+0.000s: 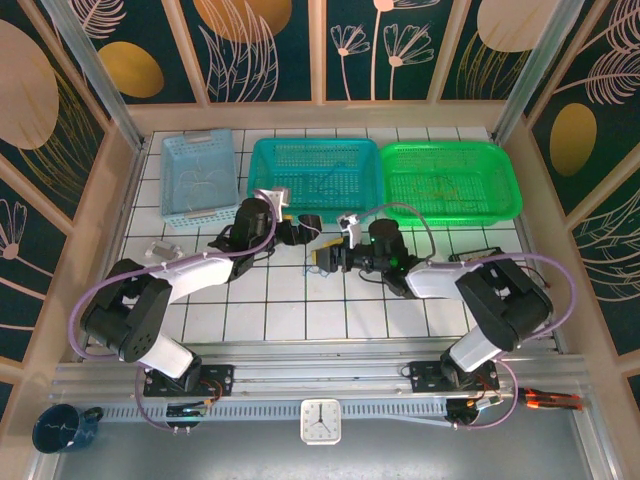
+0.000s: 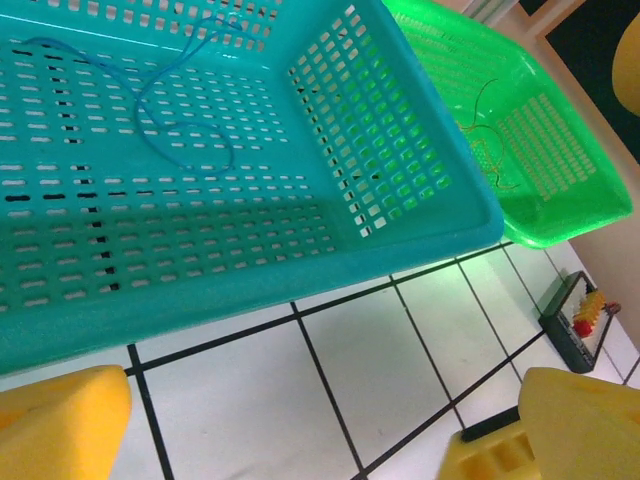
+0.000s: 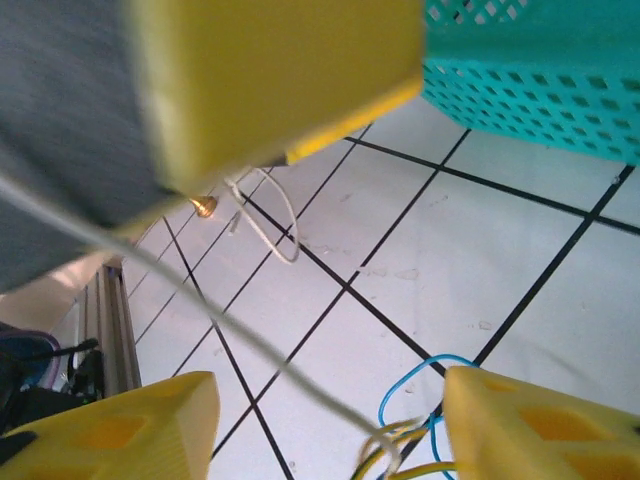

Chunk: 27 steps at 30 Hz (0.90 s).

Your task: Untangle the cables

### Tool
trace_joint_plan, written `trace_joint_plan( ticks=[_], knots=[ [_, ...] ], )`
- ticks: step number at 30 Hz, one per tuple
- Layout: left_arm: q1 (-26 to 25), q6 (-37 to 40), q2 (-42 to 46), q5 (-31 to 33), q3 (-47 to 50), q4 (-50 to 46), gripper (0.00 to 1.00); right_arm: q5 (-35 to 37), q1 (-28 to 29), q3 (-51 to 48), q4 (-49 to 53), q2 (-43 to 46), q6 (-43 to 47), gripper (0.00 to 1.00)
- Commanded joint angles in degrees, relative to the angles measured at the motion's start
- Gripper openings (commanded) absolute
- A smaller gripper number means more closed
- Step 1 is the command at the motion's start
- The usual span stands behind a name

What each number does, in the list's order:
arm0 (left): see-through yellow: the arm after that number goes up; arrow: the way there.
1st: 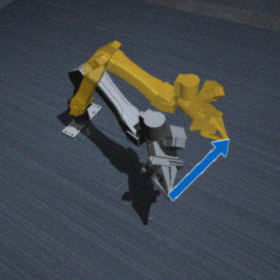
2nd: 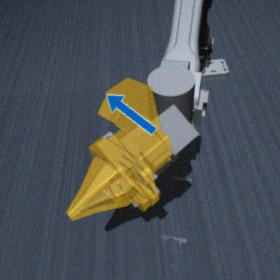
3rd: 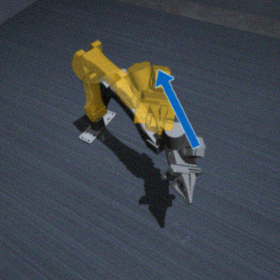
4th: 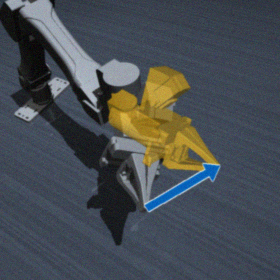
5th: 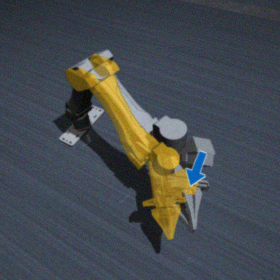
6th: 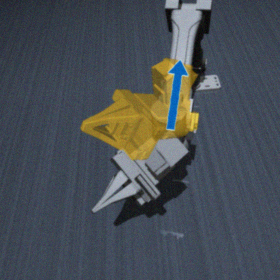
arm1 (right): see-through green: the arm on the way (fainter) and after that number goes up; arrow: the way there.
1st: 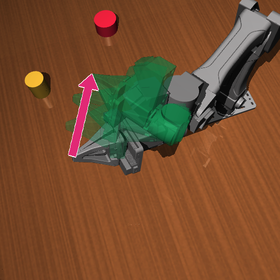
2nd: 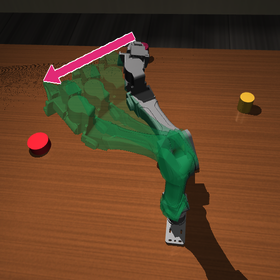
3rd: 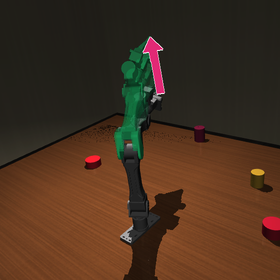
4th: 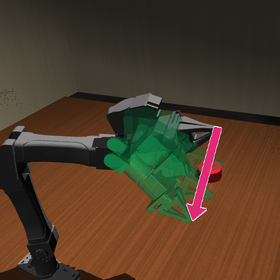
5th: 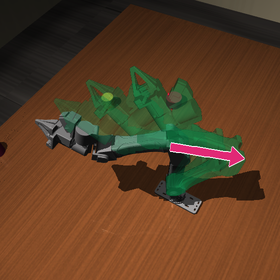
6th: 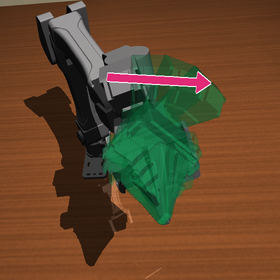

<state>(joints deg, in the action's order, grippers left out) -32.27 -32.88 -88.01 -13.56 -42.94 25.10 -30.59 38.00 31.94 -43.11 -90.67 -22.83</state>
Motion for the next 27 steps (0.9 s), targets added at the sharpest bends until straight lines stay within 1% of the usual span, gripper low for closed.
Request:
trace_joint_plan(
  ticks=[1, 3, 4, 6, 8, 13, 16, 21, 24, 27],
  knots=[
    [-0.14, -1.65, 2.41, -1.62, -2.39, -1.31, 0.99, 3.59, 0.32, -1.50, -7.98, -3.68, -2.57, 0.49],
    [-0.16, -2.05, 3.45, -1.66, -2.99, -1.71, 0.99, 5.02, 0.31, -2.68, -9.72, -5.34, -3.58, 0.38],
    [-0.13, -2.25, 4.07, -1.56, -3.42, -2.00, 0.99, 5.59, 0.32, -3.35, -10.56, -6.15, -4.01, 0.35],
    [-0.16, -2.52, 5.47, -1.45, -3.99, -2.33, 0.99, 6.73, 0.32, -4.59, -11.81, -7.29, -4.75, 0.31],
    [-0.16, -2.68, 6.75, -1.25, -4.73, -2.66, 0.99, 7.83, 0.28, -5.81, -12.96, -8.29, -5.49, 0.30],
    [-0.16, -2.85, 9.29, -0.60, -6.70, -3.64, 0.99, 9.53, 0.15, -8.24, -15.59, -10.23, -7.43, 0.30],
    [-0.13, -2.69, 10.15, -0.28, -7.91, -4.22, 0.99, 10.10, 0.23, -8.91, -16.65, -11.22, -8.31, 0.31],
    [-0.17, -1.84, 10.69, 0.10, -9.79, -5.74, 0.99, 9.78, 0.23, -9.14, -17.27, -11.33, -9.12, 0.32],
    [-0.14, -1.43, 11.11, 0.83, -9.82, -6.12, 0.99, 9.00, 0.11, -8.85, -16.24, -9.81, -9.46, 0.34],
    [-0.14, -0.97, 11.19, 1.75, -9.21, -6.25, 0.99, 8.20, 0.14, -7.86, -13.66, -6.97, -9.43, 0.40]
  ],
)
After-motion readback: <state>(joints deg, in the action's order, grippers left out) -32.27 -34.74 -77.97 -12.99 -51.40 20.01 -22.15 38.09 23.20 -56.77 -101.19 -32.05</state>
